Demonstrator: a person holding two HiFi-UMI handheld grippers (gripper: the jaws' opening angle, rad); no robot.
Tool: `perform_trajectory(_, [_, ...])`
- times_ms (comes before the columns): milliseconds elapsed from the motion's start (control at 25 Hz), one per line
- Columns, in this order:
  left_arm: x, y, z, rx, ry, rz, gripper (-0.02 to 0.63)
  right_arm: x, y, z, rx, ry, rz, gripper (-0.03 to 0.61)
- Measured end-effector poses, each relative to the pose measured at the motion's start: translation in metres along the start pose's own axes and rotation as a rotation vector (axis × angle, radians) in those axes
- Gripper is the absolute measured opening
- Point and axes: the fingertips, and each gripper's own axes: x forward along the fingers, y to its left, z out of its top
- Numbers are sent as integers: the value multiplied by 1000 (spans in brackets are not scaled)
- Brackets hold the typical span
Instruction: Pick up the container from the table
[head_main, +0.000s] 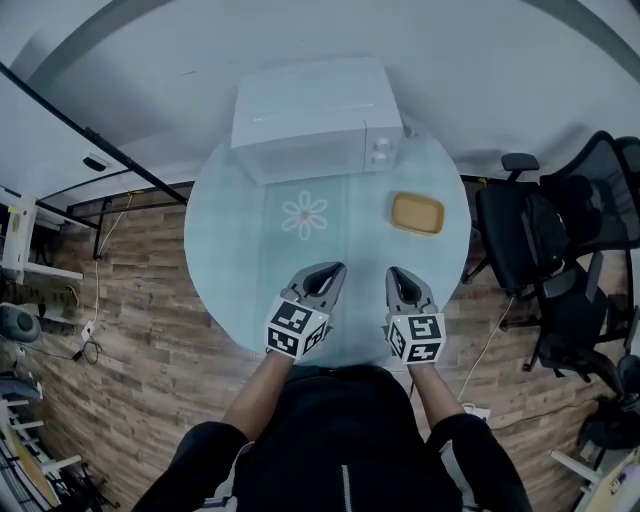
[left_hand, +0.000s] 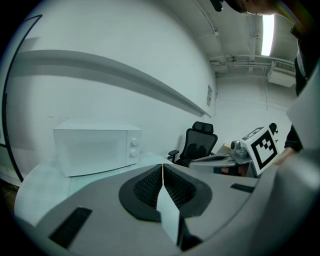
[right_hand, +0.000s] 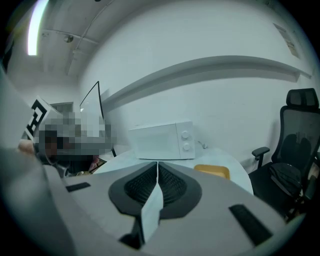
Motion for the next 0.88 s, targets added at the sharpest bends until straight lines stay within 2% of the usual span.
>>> perform_trajectory(160, [12, 3, 0, -15, 16, 28, 21, 16, -19, -1, -19, 17, 30, 26])
perform_trajectory(520, [29, 7, -1, -22, 33, 20, 21, 44, -40, -11, -75, 58, 43, 26])
perform_trajectory(800, [39, 12, -1, -33, 35, 3, 23, 74, -54, -36, -174, 166, 27, 32])
perform_trajectory(880, [40, 15, -1, -38, 36, 6, 23, 85, -59, -43, -196, 200, 23, 66])
